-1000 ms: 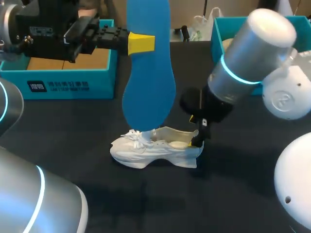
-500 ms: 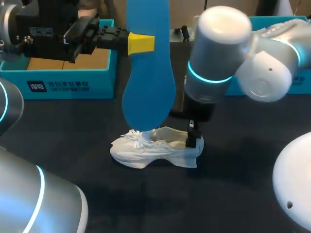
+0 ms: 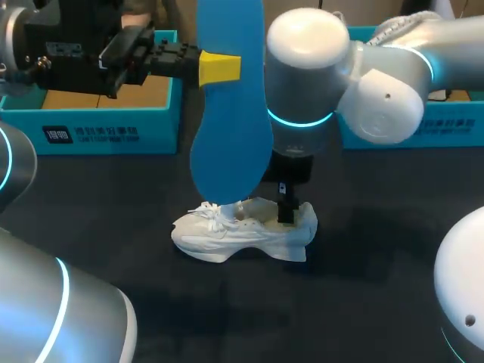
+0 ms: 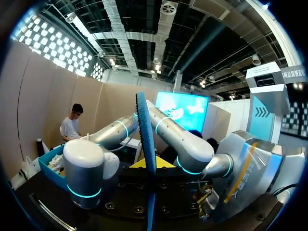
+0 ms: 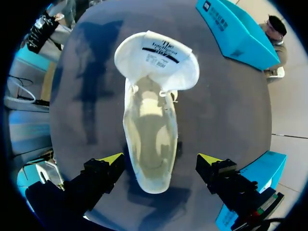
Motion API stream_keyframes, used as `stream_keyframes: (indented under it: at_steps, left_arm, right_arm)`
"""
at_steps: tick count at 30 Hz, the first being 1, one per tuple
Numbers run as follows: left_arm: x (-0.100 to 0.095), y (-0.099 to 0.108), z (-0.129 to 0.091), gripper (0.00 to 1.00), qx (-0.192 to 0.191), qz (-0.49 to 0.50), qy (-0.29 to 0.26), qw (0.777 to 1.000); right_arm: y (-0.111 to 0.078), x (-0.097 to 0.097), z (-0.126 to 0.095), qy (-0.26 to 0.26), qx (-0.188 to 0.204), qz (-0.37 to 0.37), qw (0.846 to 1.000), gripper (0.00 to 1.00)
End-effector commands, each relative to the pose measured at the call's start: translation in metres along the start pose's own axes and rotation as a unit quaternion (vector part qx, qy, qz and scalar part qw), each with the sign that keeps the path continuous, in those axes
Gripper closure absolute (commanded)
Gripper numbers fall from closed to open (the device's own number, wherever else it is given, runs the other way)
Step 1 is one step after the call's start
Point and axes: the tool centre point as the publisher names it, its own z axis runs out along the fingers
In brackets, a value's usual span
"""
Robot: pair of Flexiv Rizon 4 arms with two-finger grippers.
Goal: Take the shoe out of the shoebox, open the shoe tongue, remove and reinsert the insole, then place the shoe into the shoebox
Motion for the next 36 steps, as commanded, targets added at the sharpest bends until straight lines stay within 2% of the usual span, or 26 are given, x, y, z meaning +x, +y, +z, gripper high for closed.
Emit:
stream_keyframes:
  at_steps: [1, 9, 17, 23, 30, 32, 33, 34, 35, 36]
  left_arm:
    - [-0.002, -0.001, 0.001, 1.0, -0.002, 0.0, 0.001, 1.0]
    - [-0.002, -0.001, 0.001, 1.0, -0.002, 0.0, 0.001, 1.0]
    - [-0.002, -0.001, 0.001, 1.0, -0.002, 0.0, 0.001, 1.0]
    - [-0.002, -0.001, 0.001, 1.0, -0.002, 0.0, 0.001, 1.0]
    - [-0.002, -0.001, 0.001, 1.0, -0.002, 0.0, 0.001, 1.0]
    - [-0.002, -0.001, 0.001, 1.0, -0.002, 0.0, 0.001, 1.0]
    - [-0.002, -0.001, 0.001, 1.0, -0.002, 0.0, 0.001, 1.0]
    - [-0.002, -0.001, 0.001, 1.0, -0.002, 0.0, 0.001, 1.0]
    - [-0.002, -0.001, 0.001, 1.0, -0.002, 0.0, 0.001, 1.0]
    - [-0.002, -0.001, 0.001, 1.0, -0.002, 0.0, 0.001, 1.0]
  right_arm:
    - [0.007, -0.008, -0.002, 0.0, 0.008, -0.006, 1.0, 0.0]
    - [0.021, -0.026, 0.022, 0.001, -0.001, -0.038, 0.999, 0.0]
    - [0.023, -0.028, 0.046, 0.01, -0.003, -0.042, 0.999, 0.0]
    - [0.026, -0.028, 0.054, 0.015, 0.0, -0.042, 0.999, 0.0]
    - [0.025, -0.03, 0.066, 0.027, 0.021, -0.049, 0.998, 0.0]
    - [0.024, -0.031, 0.071, 0.03, 0.029, -0.05, 0.998, 0.22]
    - [0.024, -0.031, 0.072, 0.03, 0.029, -0.05, 0.998, 0.52]
    - [0.024, -0.031, 0.072, 0.029, 0.031, -0.049, 0.998, 0.87]
    - [0.024, -0.031, 0.073, 0.028, 0.031, -0.049, 0.998, 1.0]
    - [0.024, -0.031, 0.073, 0.028, 0.03, -0.049, 0.998, 1.0]
